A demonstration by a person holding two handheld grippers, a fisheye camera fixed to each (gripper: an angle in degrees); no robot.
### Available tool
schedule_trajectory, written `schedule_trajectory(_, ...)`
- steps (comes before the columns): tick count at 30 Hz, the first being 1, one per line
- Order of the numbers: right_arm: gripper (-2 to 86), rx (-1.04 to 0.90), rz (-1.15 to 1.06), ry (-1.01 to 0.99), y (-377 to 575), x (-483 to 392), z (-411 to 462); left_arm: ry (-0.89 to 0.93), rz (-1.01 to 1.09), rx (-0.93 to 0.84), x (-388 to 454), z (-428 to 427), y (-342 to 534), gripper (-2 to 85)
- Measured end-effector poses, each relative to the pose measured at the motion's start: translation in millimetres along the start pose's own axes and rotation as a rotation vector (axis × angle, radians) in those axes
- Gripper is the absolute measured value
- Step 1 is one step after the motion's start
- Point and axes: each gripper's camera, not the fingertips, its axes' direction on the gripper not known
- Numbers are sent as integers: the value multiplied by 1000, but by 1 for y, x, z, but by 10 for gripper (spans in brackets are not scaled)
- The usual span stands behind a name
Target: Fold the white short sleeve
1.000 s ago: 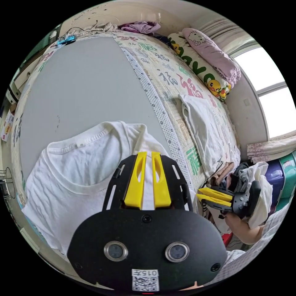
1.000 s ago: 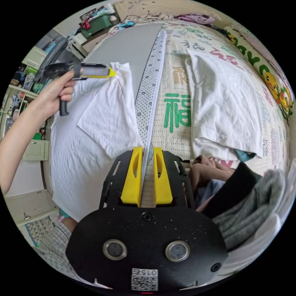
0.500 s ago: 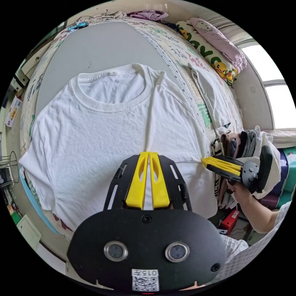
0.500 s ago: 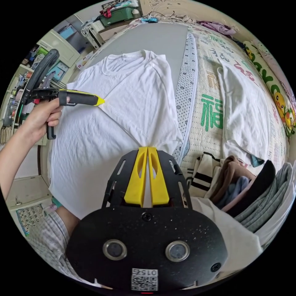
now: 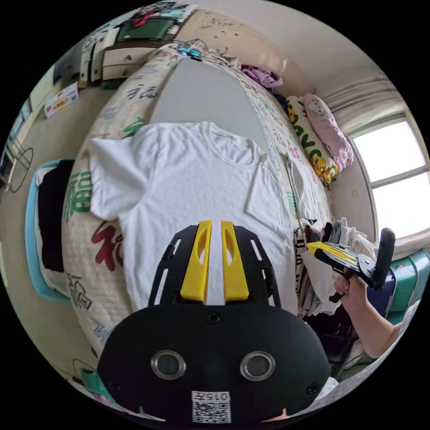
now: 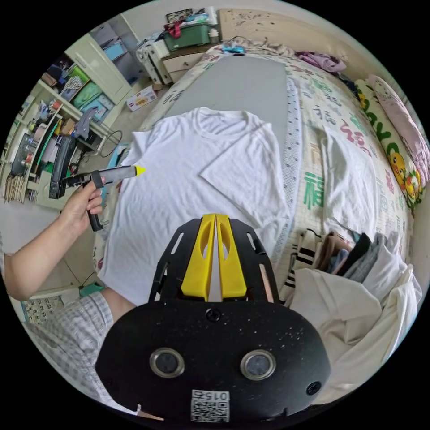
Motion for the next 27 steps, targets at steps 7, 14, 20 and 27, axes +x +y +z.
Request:
schedule_trajectory(7,3,-34,-173,-79,-104,-97,58,41,-284,102,-135,-46,29,67)
schedule_trajectory(14,70,-58,-346,26,-226,-204,130,122,-224,150,-187,-46,18,72)
schedule_trajectory(20,77,-160,-541,128,-300,-293,209,175,-153,127,-209,-50,19,48)
schedule_trajectory(27,84,-444,-637,273,-338,-340,310,281,-151,134,-226,-63,39,39)
